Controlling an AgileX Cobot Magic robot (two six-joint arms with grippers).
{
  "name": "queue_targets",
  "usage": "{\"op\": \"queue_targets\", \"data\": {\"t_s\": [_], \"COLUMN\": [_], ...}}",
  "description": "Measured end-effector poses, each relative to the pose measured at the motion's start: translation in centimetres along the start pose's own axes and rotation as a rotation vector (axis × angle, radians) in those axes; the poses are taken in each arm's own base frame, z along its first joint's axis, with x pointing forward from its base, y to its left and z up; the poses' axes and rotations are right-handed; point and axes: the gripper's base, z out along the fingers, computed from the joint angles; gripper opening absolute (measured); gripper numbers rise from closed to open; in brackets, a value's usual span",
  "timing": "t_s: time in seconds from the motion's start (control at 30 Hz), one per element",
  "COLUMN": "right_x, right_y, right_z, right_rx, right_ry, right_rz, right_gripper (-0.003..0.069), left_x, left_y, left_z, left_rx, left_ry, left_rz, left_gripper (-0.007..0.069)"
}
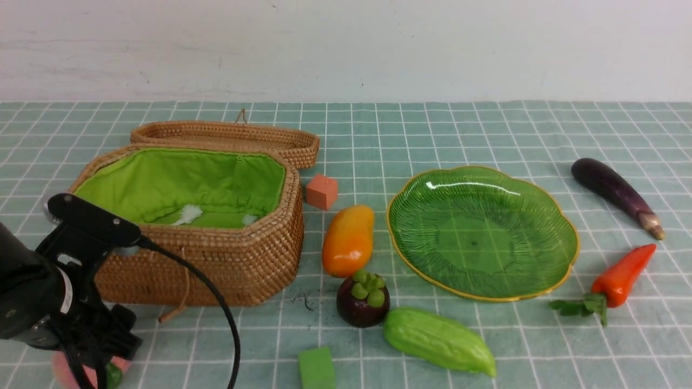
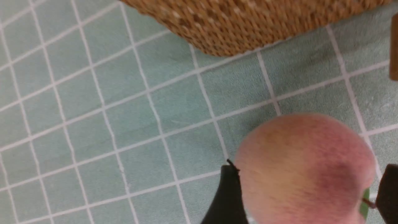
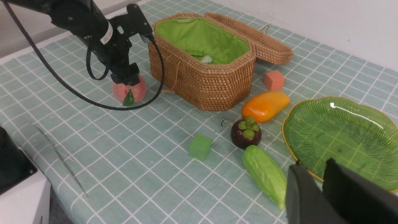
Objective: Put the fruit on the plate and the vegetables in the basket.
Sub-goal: Use the left arm to grab a peach and put it into the right plate
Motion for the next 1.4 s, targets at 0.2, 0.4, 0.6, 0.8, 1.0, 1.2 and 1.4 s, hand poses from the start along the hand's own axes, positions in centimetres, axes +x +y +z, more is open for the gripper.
{"op": "queue_targets", "data": {"t_s": [0.2,0.4,0.6,0.8,1.0,1.2,1.4], "right_x": [0.0,0.0,0.2,0.3,0.3,0.3,0.3], "right_y": [0.0,0.0,0.1,0.1,0.1,0.1,0.1], "right_z": [0.0,0.0,0.0,0.0,0.0,0.0,0.0], "right_rx": [0.000,0.000,-0.009,-0.013,-0.014,-0.014,-0.014], "right_ry": [0.000,0.001,0.021,0.028,0.030,0.030,0.030], "right_rz": [0.000,0.000,0.000,0.000,-0.002,-0.018,-0.018], "right_gripper": [0.0123,0.0122,0.0122,0.0122,0.0119,0.0119,0.0122], "left_x": [0.4,0.8,2.0,1.8,1.8,1.7,1.5], "left_y": [0.0,-0.3,-1.0,-0.7,0.5,-0.1,-0.1], "left_z": [-0.2,0.0,0.8,1.0,1.3,3.0,3.9], "left_rx": [0.004,0.033,0.059,0.062,0.046,0.072,0.069], "left_ry": [0.031,0.051,0.049,0.004,-0.016,0.014,0.037], "left_rz": [-0.025,-0.016,0.017,0.007,-0.042,-0.030,-0.008], "left_gripper": [0.0578,0.0578,0.0578,0.0578,0.0578,0.0578,0.0578]}}
